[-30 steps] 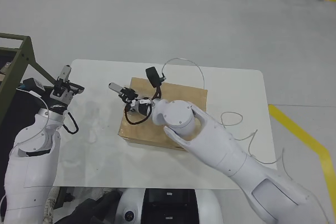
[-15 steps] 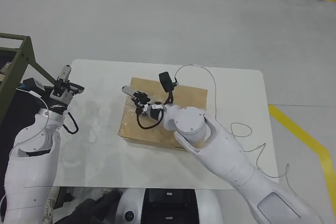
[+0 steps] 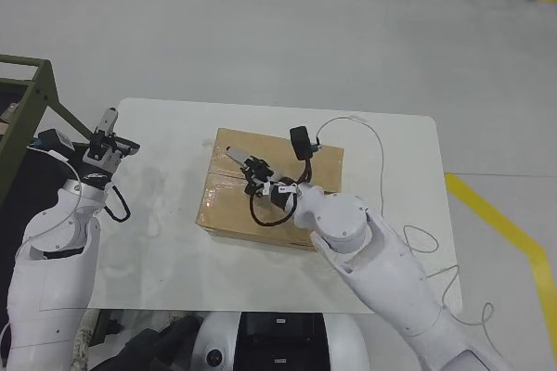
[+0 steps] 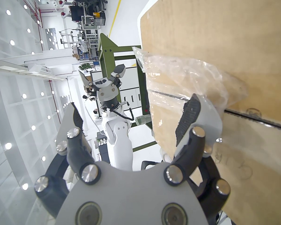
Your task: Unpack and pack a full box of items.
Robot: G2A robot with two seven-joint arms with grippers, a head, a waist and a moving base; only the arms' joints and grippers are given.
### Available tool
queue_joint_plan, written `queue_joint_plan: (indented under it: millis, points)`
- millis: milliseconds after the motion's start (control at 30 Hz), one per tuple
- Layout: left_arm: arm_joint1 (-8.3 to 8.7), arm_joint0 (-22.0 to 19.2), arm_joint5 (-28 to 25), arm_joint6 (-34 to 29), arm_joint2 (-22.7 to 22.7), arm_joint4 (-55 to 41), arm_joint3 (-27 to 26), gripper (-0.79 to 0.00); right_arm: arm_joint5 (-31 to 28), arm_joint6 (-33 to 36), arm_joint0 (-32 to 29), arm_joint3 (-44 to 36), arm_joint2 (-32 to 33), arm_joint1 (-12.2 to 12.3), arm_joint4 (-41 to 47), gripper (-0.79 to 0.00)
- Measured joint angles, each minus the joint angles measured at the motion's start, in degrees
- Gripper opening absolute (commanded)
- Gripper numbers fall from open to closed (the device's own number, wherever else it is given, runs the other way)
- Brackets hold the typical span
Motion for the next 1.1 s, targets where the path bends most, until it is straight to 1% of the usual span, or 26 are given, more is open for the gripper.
queue_joint_plan:
  millis: [200, 333, 467, 667, 833, 1000, 1100]
  points:
    - [0.0, 0.0, 0.0, 0.0, 0.0, 0.0, 0.0, 0.0, -0.73, 0.35, -2.45, -4.02, 2.28, 0.68, -2.04, 0.0]
    - [0.0, 0.0, 0.0, 0.0, 0.0, 0.0, 0.0, 0.0, -1.55, 1.26, -1.9, -4.21, 2.49, 0.6, -1.97, 0.0]
    - [0.0, 0.0, 0.0, 0.0, 0.0, 0.0, 0.0, 0.0, -1.4, 1.98, 1.35, -1.82, -0.14, -0.24, -2.1, 0.0]
    - [0.0, 0.0, 0.0, 0.0, 0.0, 0.0, 0.0, 0.0, -0.55, 2.64, 7.44, 3.7, -4.97, -2.27, -0.52, 0.0]
    - [0.0, 0.0, 0.0, 0.0, 0.0, 0.0, 0.0, 0.0, -1.33, 1.37, 11.03, 7.26, -7.51, -3.86, 0.39, 0.0]
    - [0.0, 0.0, 0.0, 0.0, 0.0, 0.0, 0.0, 0.0, -1.86, -0.29, 12.47, 5.64, -9.08, -4.04, -7.13, 0.0]
    - [0.0, 0.0, 0.0, 0.0, 0.0, 0.0, 0.0, 0.0, -0.94, 2.08, 13.84, 4.85, -9.16, -3.64, -12.2, 0.0]
